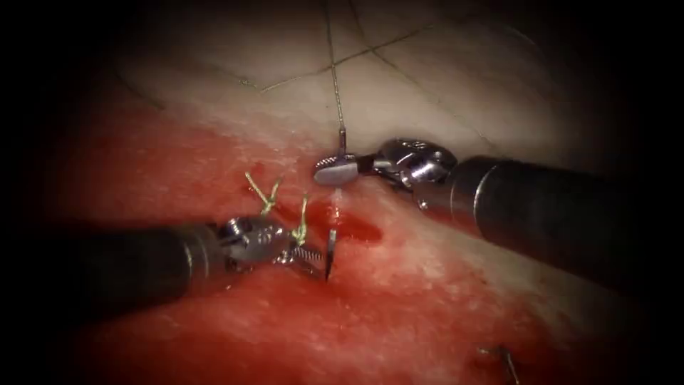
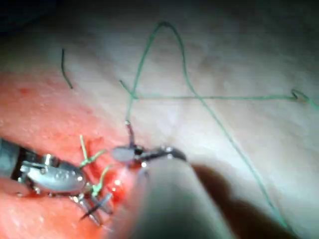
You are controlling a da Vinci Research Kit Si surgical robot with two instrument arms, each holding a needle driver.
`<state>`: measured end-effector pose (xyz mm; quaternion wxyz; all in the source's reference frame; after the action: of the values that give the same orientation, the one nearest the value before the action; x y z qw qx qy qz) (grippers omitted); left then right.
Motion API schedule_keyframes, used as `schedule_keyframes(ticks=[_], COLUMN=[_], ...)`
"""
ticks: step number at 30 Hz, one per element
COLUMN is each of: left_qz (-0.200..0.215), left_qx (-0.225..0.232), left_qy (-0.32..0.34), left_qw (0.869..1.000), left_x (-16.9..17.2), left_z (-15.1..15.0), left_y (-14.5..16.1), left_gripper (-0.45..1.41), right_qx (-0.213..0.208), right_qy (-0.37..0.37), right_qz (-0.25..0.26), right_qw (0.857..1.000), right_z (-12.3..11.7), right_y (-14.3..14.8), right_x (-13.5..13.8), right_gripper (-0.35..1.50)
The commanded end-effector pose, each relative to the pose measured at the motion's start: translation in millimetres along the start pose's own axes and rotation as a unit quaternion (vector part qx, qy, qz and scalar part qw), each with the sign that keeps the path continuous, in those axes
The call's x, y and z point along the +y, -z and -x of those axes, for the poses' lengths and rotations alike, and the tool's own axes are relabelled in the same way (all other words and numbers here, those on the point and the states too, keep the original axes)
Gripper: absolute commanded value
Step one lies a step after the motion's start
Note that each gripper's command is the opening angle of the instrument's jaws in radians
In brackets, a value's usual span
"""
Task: Wound Closure
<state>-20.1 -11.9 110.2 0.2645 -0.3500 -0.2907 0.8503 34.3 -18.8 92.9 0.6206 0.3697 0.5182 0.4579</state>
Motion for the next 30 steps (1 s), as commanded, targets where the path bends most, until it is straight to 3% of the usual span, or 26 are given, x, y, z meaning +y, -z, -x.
schedule_keyframes(ticks=[1,4,8,16,25,26,27,28,30], left_qz=[0.001,0.001,0.001,0.001,0.002,0.002,0.003,0.003,0.004], left_qx=[0.000,0.000,0.000,0.000,0.000,0.000,0.001,0.001,0.001], left_qy=[-0.001,-0.001,-0.001,-0.004,-0.008,-0.010,-0.013,-0.015,-0.020], left_qw=[1.000,1.000,1.000,1.000,1.000,1.000,1.000,1.000,1.000], left_x=[-0.3,-0.2,-0.2,-0.2,0.0,0.1,0.2,0.4,0.6], left_z=[0.0,0.0,0.0,0.0,-0.2,-0.4,-0.5,-0.6,-0.8], left_y=[-0.8,-0.8,-0.8,-0.8,-0.6,-0.5,-0.4,-0.4,-0.2], left_gripper=[0.07,0.07,0.07,0.09,0.09,0.09,0.09,0.09,0.09], right_qx=[0.001,0.000,-0.009,-0.027,-0.035,-0.032,-0.027,-0.024,-0.015], right_qy=[0.008,0.011,-0.056,-0.193,-0.206,-0.191,-0.166,-0.152,-0.130], right_qz=[0.000,-0.003,-0.020,-0.073,-0.091,-0.092,-0.094,-0.096,-0.102], right_qw=[1.000,1.000,0.998,0.978,0.974,0.977,0.981,0.984,0.986], right_z=[-0.3,0.0,0.6,2.7,6.3,6.3,6.2,6.0,5.4], right_y=[-0.8,-0.8,-0.6,-0.9,-2.0,-2.1,-2.2,-2.3,-2.1], right_x=[0.5,0.2,-0.5,-1.7,-2.7,-2.6,-2.5,-2.4,-2.2], right_gripper=[-0.35,-0.35,-0.35,-0.35,-0.35,0.02,0.56,0.88,1.18])
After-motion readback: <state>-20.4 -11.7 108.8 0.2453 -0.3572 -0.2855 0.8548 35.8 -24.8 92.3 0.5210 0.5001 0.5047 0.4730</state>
